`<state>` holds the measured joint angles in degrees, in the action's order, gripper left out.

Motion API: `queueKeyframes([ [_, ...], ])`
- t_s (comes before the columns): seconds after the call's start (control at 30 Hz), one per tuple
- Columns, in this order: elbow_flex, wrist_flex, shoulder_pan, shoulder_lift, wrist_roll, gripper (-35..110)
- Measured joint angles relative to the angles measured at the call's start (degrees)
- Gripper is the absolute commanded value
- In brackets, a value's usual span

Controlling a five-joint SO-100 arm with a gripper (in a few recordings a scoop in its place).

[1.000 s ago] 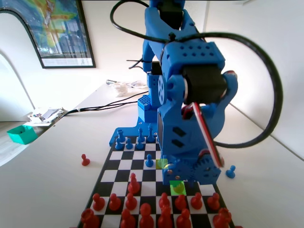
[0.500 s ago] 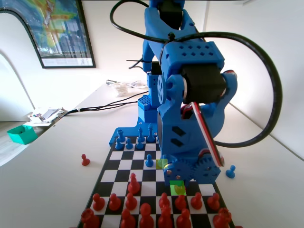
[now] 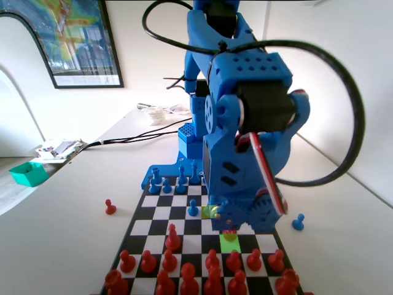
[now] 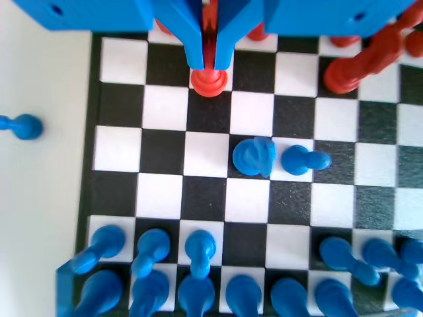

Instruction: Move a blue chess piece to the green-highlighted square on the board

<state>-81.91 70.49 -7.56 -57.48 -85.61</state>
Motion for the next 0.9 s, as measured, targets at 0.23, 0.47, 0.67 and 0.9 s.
queueKeyframes([
  [0.23,7.1,10.4,0.3,-2.5,0.4,1],
  [0.47,9.2,17.8,5.8,-10.6,0.4,1],
  [0.67,10.8,20.3,15.1,-15.5,-0.1,1],
  [0.9,12.3,22.0,30.1,-15.6,-5.4,1],
])
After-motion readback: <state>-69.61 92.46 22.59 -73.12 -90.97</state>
